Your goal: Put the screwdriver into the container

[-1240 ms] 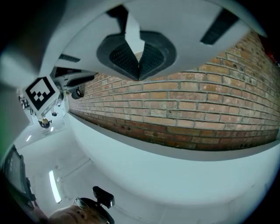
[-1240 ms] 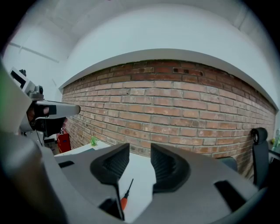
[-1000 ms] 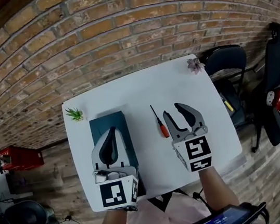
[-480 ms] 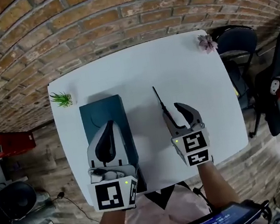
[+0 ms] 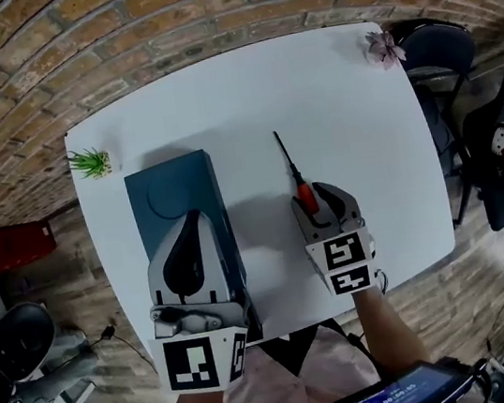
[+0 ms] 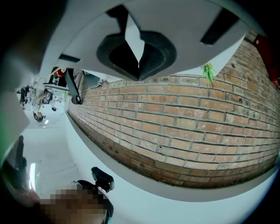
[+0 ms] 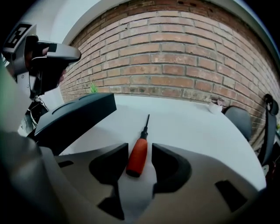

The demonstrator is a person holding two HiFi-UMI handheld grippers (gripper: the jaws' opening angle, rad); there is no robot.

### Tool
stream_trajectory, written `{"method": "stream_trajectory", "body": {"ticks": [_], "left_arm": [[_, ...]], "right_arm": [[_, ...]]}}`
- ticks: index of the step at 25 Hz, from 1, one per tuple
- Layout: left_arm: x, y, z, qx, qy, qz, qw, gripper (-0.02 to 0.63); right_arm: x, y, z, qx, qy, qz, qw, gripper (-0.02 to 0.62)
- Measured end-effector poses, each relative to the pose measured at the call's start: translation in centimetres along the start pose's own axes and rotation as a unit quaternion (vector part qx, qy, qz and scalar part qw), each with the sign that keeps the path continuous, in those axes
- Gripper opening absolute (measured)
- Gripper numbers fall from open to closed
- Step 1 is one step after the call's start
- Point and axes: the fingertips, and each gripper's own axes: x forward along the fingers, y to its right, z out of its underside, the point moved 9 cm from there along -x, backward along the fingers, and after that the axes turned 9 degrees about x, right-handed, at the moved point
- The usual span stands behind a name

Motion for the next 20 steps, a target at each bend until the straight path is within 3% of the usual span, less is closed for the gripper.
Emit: {"method": "stream_trajectory", "body": {"ticks": [20], "left_arm": [[-0.14, 0.03, -0.48, 0.003, 0.004, -0.003, 1.0, 0.012]], "right_arm": [[0.15, -0.28, 0.06, 0.002, -0.015, -0.002, 1.0, 0.135]]}}
